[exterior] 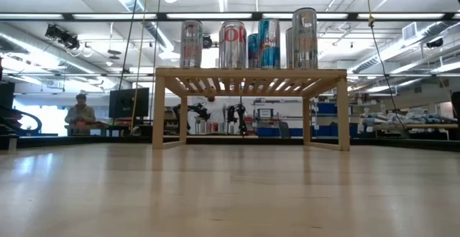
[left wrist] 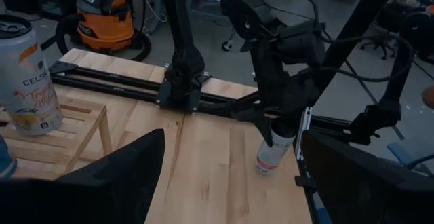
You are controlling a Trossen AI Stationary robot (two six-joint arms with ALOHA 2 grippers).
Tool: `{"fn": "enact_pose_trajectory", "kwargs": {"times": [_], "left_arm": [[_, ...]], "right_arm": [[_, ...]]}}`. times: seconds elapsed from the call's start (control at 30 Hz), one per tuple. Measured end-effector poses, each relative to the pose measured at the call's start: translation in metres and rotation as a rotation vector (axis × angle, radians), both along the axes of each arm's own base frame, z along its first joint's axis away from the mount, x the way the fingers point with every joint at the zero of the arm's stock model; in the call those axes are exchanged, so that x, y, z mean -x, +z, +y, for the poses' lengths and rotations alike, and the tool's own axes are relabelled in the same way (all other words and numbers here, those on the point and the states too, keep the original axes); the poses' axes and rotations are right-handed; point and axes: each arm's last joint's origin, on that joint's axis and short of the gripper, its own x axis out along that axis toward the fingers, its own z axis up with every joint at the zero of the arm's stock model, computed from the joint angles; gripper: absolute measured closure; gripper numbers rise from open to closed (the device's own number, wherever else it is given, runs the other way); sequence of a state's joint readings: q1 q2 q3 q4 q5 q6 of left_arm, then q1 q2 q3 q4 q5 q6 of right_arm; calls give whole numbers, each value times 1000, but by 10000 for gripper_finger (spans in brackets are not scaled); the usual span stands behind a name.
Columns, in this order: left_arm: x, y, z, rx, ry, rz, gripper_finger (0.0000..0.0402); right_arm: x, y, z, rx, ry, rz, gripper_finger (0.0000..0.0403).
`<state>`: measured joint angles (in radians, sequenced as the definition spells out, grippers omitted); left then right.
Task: Place canned beverage on shelf
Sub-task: Put the white pink soda can on the shelf aligned with the other white pink soda can
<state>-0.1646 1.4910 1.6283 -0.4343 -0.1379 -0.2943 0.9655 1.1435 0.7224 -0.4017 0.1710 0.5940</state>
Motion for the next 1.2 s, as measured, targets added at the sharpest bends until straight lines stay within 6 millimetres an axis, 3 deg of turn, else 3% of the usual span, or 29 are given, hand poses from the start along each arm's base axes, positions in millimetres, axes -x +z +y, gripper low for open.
{"fn": "enact_pose_trajectory", "kwargs": {"times": [0.57, 1.0, 1.2], "left_arm": [[-1, 2, 0, 11, 2, -19, 56], [-1, 1, 0, -119, -34, -19, 56], [-1, 1, 0, -80, -22, -18, 56]], "right_arm": [[-27, 8, -22, 91, -23, -59, 125], [-40, 10, -33, 66, -87, -65, 125], [-49, 16, -35, 16, -117, -124, 125]]}}
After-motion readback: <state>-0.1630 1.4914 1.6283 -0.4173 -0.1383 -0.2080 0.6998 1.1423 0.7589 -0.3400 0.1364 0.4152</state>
